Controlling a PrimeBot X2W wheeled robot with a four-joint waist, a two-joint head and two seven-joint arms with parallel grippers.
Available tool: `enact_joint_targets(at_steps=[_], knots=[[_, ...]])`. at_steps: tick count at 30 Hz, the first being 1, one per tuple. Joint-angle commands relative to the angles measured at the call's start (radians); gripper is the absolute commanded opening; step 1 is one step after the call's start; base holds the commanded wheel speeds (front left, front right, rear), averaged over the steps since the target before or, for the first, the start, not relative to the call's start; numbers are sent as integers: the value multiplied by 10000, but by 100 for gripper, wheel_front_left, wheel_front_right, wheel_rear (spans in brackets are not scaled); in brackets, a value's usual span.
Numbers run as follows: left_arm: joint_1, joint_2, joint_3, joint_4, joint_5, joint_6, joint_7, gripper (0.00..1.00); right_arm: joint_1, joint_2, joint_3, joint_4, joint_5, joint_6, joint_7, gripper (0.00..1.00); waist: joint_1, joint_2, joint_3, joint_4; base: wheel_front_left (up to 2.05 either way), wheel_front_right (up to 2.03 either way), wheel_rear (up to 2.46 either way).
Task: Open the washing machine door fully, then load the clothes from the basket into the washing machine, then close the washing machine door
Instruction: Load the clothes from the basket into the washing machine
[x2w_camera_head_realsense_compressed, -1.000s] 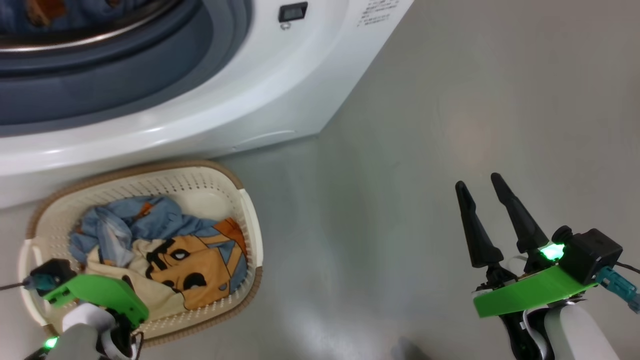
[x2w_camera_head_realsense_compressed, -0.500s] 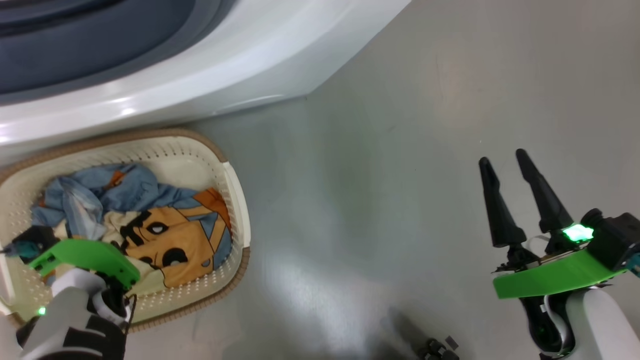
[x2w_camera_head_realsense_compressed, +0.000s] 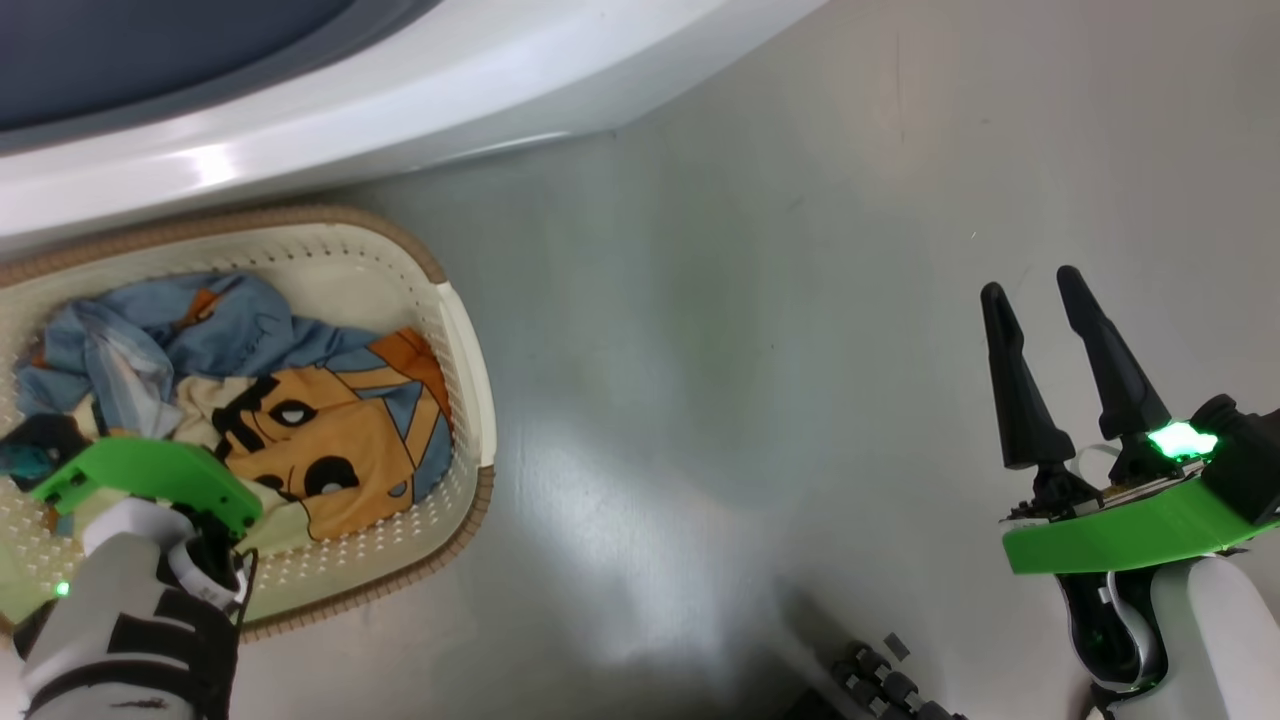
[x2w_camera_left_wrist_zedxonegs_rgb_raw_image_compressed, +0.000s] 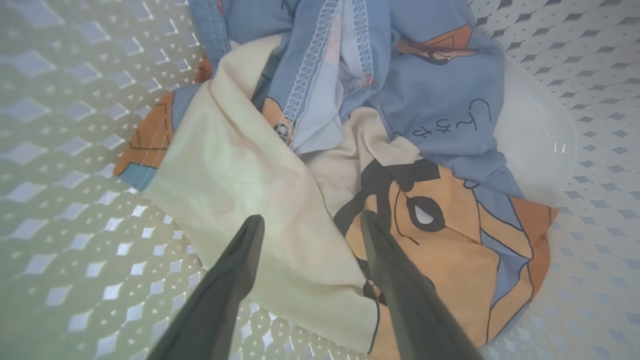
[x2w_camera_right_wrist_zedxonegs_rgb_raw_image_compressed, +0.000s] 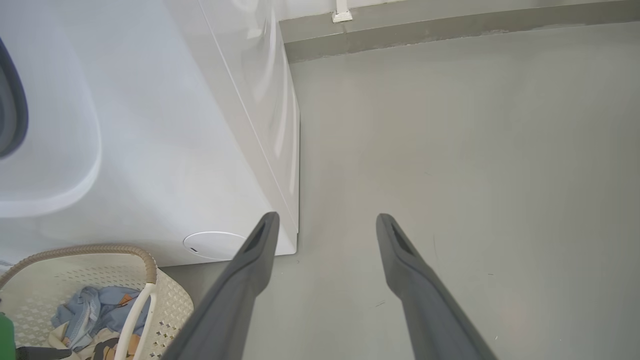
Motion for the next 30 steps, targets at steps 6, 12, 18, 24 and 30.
enact_joint_targets(at_steps=[6, 12, 18, 24, 30], knots=[[14, 287, 83, 48, -45, 125, -95, 100, -5, -213, 109, -280, 118, 16, -48, 100, -1, 0, 337, 33, 0, 0, 0], [-84, 252, 32, 85, -79, 133, -177, 100, -34, -232, 94, -301, 128, 16, -48, 100, -1, 0, 482, 34, 0, 0, 0], [-151, 268, -99, 110, -26, 177, -229, 100, -73, -246, 117, -341, 154, 16, -48, 100, -1, 0, 603, -28, 0, 0, 0], [-253, 278, -318, 124, 117, 276, -278, 100, -88, -239, 133, -349, 161, 16, -48, 100, -1, 0, 687, -81, 0, 0, 0], [-357, 229, -500, 133, 211, 380, -264, 100, -97, -231, 120, -364, 159, 16, -48, 100, -1, 0, 739, -120, 0, 0, 0]])
